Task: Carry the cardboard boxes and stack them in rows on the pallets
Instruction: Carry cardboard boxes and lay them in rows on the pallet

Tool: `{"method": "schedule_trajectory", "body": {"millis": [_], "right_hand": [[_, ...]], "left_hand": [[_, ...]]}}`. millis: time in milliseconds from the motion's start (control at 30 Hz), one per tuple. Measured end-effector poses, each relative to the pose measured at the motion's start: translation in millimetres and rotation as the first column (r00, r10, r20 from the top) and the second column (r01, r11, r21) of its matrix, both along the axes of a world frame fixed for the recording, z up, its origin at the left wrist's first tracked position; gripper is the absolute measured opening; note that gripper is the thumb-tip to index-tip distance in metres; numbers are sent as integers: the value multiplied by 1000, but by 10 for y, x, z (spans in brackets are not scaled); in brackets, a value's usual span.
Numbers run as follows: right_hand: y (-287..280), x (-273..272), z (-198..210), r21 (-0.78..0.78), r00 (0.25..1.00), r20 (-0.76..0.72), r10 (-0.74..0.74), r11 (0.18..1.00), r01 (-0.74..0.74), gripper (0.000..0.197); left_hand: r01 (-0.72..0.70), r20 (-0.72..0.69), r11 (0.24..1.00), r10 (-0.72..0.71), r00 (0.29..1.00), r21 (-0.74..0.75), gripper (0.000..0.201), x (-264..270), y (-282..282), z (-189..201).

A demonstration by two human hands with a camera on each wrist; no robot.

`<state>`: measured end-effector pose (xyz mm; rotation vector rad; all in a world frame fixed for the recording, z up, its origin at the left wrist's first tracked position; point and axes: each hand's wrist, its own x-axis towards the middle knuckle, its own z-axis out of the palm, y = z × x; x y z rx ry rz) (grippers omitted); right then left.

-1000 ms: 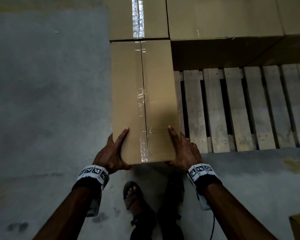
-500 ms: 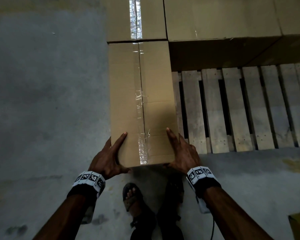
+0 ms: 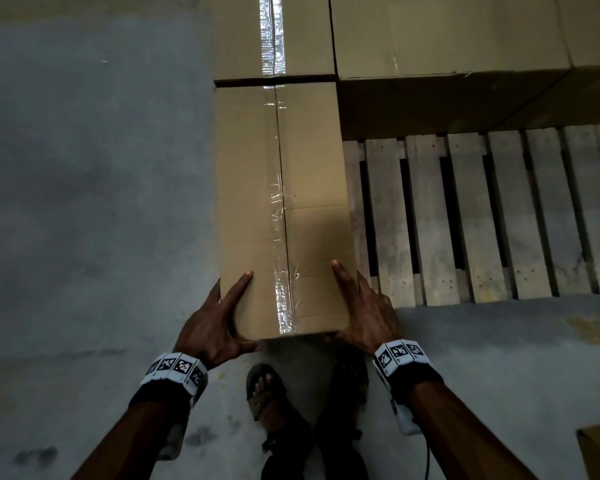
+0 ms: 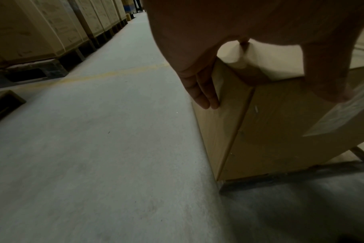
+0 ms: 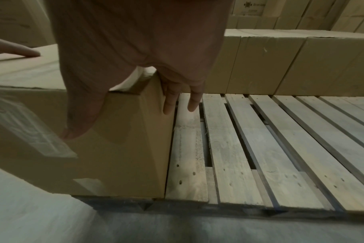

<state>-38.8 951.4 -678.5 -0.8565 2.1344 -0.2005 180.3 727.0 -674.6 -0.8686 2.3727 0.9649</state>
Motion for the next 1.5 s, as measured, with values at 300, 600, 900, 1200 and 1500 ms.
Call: {"method": "schedule_trajectory", "body": {"millis": [300, 600, 900, 1200, 1500], "right_hand": [[13, 14, -90, -2, 1000, -1, -2, 1000, 2, 151], [-2, -5, -109, 18, 1000, 2, 9, 1000, -9, 154], [34, -156, 45, 51, 988, -10, 156, 987, -155, 159], [181, -562, 225, -37, 996, 87, -11, 999, 14, 139], [153, -413, -2, -42, 879, 240, -412, 900, 434, 78]], "left_hand": [[-8, 1, 999, 7, 1000, 33, 144, -14, -51, -61], [-22, -1, 999, 22, 1000, 36, 142, -22, -42, -103], [-13, 50, 998, 11, 999, 55, 152, -104, -76, -45], [-278, -11, 936, 287, 958, 215, 150, 24, -28, -34], [-533, 64, 821, 533, 844, 205, 111, 109, 135, -98]]}}
